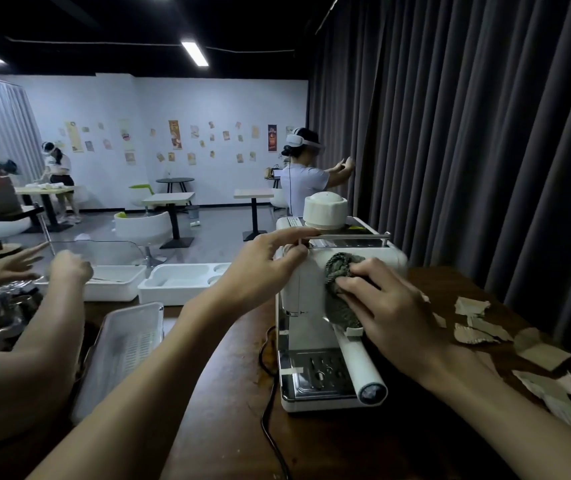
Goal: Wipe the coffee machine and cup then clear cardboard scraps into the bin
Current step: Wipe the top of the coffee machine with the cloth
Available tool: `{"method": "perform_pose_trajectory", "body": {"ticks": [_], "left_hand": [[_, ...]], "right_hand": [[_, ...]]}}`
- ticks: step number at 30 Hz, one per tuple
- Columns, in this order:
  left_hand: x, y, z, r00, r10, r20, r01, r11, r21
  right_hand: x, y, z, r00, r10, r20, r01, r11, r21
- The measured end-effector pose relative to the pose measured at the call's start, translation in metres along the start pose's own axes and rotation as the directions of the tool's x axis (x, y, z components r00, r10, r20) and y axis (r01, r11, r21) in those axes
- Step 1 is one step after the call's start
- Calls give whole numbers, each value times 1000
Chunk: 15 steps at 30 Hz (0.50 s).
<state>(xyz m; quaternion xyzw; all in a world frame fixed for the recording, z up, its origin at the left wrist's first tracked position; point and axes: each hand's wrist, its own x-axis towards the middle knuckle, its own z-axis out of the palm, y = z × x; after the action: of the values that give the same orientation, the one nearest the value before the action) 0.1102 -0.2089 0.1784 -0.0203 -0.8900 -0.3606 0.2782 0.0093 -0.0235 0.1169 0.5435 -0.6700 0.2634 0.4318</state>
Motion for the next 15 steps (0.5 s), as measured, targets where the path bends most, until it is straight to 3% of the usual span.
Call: {"method": "perform_pose_trajectory", "body": {"ticks": [7,15], "left_hand": [[-3,-9,2,1000,26,12,-25,999,-37],[-5,-15,2,999,53,0,-53,996,-78]], "right_hand": [[16,-15,4,991,-57,124,46,995,89],[-31,35,-23,972,216,-95,-209,975,74]]}}
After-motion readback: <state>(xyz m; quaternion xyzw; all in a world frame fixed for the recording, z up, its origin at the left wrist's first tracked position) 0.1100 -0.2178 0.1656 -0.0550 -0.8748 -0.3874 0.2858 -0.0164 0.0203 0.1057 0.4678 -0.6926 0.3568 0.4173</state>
